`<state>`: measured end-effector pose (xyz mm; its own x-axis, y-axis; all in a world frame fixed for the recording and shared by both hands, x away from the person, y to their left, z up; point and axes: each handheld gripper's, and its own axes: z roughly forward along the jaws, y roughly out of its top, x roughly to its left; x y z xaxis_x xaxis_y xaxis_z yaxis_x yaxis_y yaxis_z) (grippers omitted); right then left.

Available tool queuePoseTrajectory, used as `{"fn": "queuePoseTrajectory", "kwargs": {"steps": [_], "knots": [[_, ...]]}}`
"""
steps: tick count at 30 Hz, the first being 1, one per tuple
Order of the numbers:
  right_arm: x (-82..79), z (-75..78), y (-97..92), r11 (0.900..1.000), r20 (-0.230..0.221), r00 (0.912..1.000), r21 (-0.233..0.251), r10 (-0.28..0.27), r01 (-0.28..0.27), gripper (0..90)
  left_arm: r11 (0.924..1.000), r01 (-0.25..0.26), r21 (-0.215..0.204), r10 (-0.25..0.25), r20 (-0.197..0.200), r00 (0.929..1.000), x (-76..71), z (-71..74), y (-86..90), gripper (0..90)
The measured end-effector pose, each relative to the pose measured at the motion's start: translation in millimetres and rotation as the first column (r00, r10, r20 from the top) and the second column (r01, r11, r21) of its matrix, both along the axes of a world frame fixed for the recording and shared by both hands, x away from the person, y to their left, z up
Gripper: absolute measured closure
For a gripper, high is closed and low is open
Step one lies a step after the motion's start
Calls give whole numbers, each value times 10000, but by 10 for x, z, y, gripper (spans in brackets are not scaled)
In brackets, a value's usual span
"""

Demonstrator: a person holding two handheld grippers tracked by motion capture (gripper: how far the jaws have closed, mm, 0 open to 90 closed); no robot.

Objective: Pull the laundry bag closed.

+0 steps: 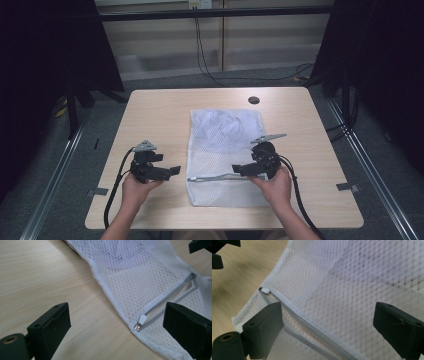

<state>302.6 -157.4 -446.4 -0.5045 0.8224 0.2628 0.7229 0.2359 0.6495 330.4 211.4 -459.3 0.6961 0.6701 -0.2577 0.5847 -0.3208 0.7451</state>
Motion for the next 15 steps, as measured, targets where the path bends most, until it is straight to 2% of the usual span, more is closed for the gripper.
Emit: {"fn": "queuePoseTrajectory", "kwargs": {"steps": [7,15], "knots": [[28,6,169,9996,-70,9997,-77,255,-255,87,9999,117,-28,-117,-60,9999,1,3,-2,71],[64,-20,263,9995,-164,9993,-40,327,-328,87,9998,183,-34,-183,-52,9998,1,14,3,73]]}}
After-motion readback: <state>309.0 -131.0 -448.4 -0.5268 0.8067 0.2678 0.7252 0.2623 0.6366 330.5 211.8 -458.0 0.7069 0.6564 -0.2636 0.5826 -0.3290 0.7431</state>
